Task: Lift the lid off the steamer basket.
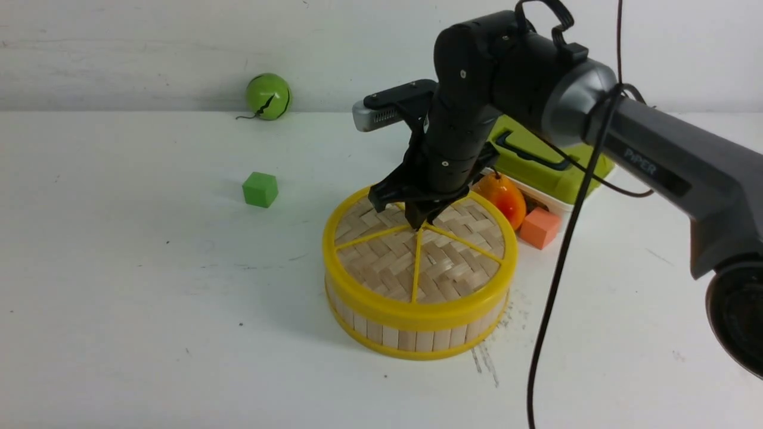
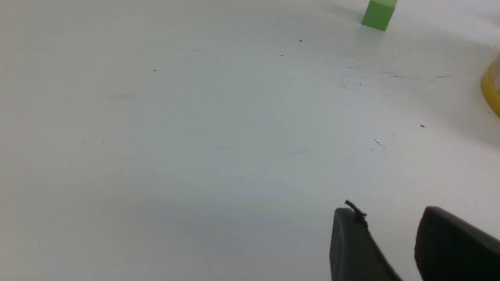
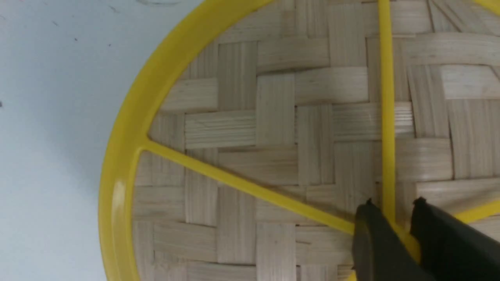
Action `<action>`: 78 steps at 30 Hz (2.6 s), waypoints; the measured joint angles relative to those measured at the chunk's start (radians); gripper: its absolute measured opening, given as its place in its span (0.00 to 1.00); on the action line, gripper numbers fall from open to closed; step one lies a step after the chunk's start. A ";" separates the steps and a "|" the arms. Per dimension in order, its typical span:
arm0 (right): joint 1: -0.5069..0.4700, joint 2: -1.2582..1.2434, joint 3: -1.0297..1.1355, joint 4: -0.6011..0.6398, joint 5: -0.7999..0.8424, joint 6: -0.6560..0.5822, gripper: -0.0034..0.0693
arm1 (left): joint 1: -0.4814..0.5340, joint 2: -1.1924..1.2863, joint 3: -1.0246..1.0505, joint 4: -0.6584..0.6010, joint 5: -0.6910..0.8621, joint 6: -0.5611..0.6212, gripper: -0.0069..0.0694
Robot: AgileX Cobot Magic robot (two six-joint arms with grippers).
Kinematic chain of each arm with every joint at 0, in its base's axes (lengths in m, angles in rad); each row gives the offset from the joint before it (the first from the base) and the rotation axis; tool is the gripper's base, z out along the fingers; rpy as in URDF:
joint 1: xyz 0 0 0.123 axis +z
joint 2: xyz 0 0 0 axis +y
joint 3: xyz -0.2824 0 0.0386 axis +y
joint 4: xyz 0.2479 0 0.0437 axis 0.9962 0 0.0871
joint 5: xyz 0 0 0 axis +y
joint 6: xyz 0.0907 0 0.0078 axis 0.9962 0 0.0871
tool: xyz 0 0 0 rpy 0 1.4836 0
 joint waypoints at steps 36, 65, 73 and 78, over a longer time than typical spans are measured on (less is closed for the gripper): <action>-0.495 -0.756 1.044 0.019 -0.393 -0.093 0.20 | 0.000 0.000 0.000 0.000 0.000 0.000 0.40; -0.498 -0.596 0.920 0.136 -0.406 -0.103 0.51 | 0.000 0.000 0.000 0.000 0.000 0.000 0.40; -0.498 -1.031 0.944 0.135 -0.382 -0.128 0.43 | 0.000 0.000 0.000 0.000 0.000 0.000 0.40; -0.498 -1.354 1.116 0.136 -0.454 -0.130 0.18 | 0.000 0.000 0.000 0.000 0.000 0.000 0.40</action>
